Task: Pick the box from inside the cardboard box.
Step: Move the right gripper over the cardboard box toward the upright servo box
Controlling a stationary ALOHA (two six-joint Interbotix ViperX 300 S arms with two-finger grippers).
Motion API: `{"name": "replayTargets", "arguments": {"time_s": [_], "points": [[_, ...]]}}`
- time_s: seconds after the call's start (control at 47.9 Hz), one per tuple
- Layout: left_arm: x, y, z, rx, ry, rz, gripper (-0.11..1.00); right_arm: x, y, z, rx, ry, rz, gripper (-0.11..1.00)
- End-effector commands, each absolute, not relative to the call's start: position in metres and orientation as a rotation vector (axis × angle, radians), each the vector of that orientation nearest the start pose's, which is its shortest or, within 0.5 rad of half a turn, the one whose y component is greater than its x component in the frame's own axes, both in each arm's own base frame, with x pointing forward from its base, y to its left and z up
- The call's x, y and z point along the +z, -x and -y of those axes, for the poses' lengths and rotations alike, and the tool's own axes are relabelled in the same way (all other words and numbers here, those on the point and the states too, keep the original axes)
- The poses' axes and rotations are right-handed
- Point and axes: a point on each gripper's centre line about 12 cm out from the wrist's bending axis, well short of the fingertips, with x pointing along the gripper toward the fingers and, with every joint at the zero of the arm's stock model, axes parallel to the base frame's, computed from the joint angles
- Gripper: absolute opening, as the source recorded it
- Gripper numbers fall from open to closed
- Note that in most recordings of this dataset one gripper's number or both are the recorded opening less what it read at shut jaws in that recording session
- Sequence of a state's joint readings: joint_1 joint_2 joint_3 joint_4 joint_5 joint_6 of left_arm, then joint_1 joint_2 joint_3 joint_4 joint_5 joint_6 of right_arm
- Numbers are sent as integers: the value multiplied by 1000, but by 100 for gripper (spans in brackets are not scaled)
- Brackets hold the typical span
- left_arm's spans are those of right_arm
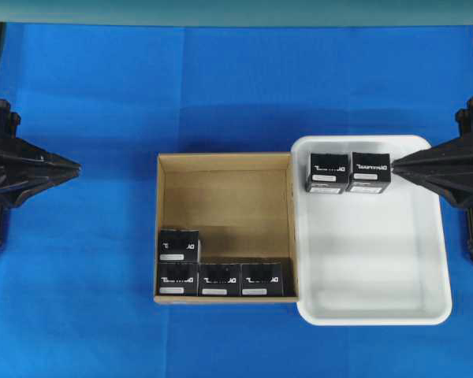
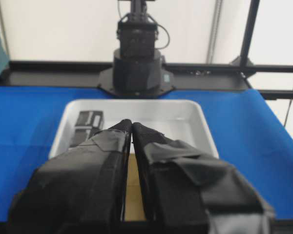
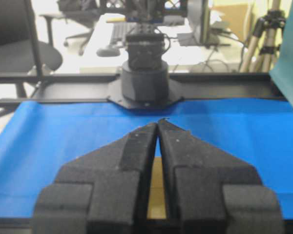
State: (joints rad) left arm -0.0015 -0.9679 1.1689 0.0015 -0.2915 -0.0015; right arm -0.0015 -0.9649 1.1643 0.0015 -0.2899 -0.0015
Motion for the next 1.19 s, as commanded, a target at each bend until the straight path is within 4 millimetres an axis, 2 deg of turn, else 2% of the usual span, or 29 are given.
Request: {"name": "replayTargets", "arguments": {"time_s": [0.0, 0.063, 0.125, 0.23, 0.501, 0.689, 1.044, 1.17], "points": [[297, -201, 1, -4, 3, 58, 14, 297, -202, 2, -9, -25, 83, 14], [296, -201, 1, -5, 10, 29, 12, 295, -203, 2, -14, -65, 51, 14], [298, -200, 1, -5, 8, 15, 3, 294, -207, 2, -16, -106, -9, 7], [300, -197, 1, -5, 8, -11, -4, 295, -212, 2, -16, -138, -84, 1], [299, -188, 1, -2, 8, -86, -6, 307, -235, 0, -17, -182, -244, 1], [297, -185, 0, -1, 9, -146, -6, 309, -269, -7, -8, -202, -433, 1], [297, -178, 0, 2, 9, -213, -6, 293, -355, -14, -26, -223, -865, 1], [295, -178, 0, 4, 9, -227, -6, 295, -383, -16, -24, -208, -1002, 1]]}}
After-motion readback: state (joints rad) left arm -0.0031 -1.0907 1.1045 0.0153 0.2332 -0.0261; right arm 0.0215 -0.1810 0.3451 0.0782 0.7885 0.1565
